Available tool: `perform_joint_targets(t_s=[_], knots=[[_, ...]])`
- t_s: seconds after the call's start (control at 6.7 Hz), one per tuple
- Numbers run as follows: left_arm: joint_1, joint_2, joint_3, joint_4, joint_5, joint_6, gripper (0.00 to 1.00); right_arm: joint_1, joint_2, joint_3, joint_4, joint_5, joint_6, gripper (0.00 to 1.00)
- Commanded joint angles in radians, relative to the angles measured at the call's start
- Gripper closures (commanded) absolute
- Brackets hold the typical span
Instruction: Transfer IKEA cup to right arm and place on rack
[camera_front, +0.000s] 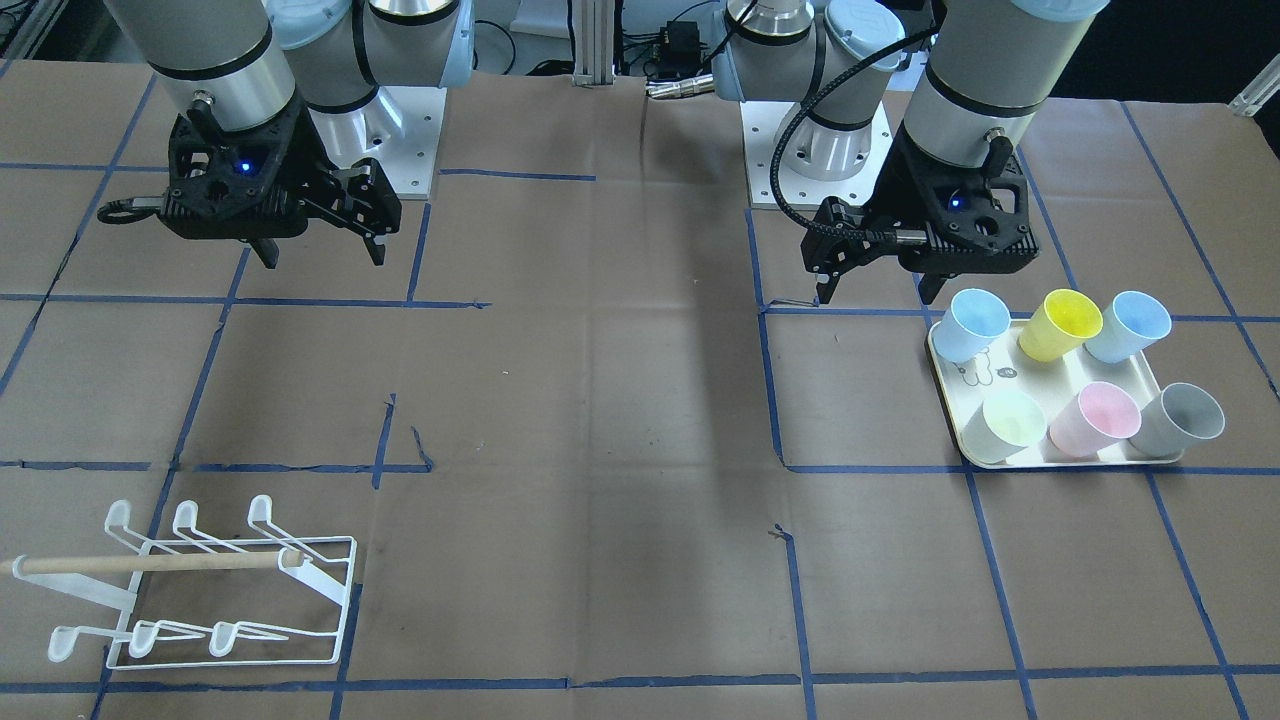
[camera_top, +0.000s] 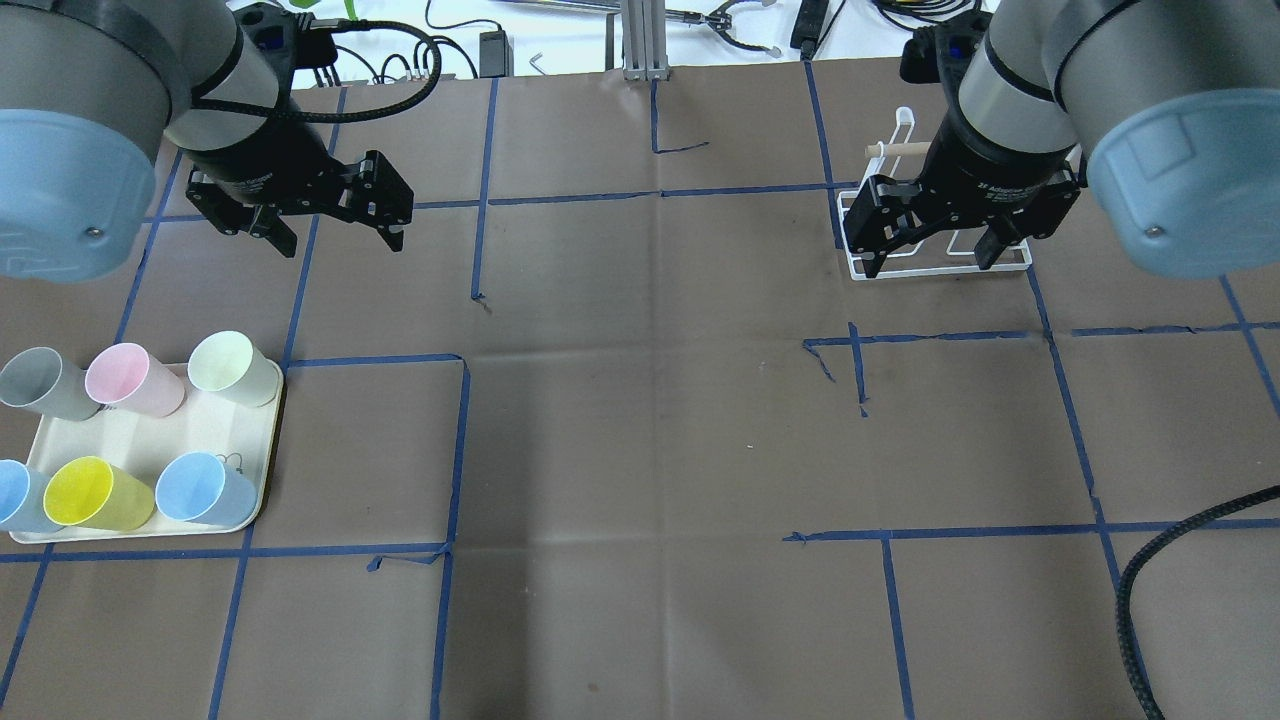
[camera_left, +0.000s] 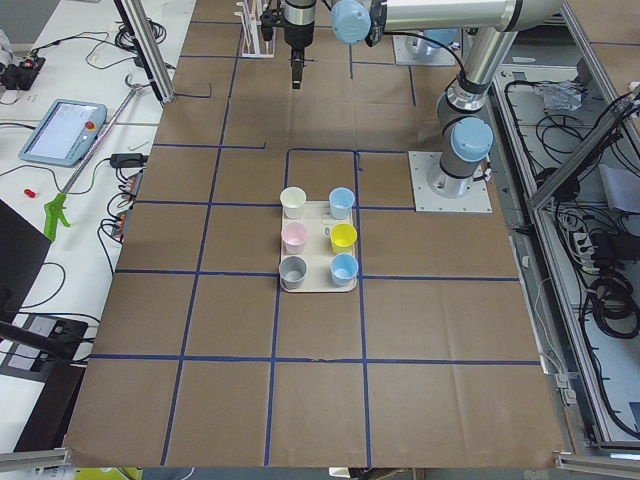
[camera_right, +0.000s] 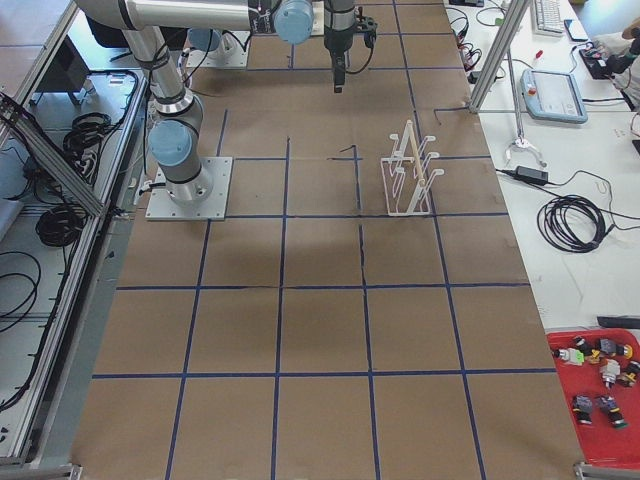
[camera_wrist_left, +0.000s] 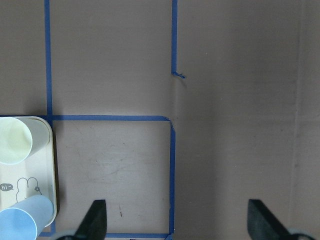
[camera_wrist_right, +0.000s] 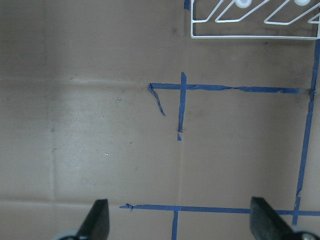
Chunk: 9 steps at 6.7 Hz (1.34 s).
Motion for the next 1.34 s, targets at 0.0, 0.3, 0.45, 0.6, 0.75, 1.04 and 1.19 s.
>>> perform_joint_targets(t_s=[0.0,0.3,0.45,0.6,0.75,1.04,1.19], knots=[[0.000,-0.001,0.000,0.000,0.002,0.002,0.00,0.000,0.001,0.000,-0.001,0.000,0.000,0.00],[0.011,-0.001,0.001,0.002,0.009,0.061,0.00,0.000,0.001,0.000,0.001,0.000,0.000,0.00],[0.034,-0.002,0.000,0.002,0.009,0.093,0.00,0.000,0.001,0.002,0.001,0.000,0.000,0.00],[0.092,-0.002,0.000,0.002,0.003,0.150,0.00,0.000,0.001,0.002,0.001,0.000,0.000,0.00],[0.161,-0.002,0.000,0.000,-0.001,0.222,0.00,0.000,0.001,0.002,0.001,0.000,0.000,0.00],[0.268,-0.015,-0.002,0.000,-0.002,0.381,0.00,0.000,0.004,0.000,-0.001,0.000,0.000,0.00],[0.311,-0.022,-0.002,0.000,-0.003,0.452,0.00,-0.001,0.009,0.000,0.000,0.000,0.000,0.00]])
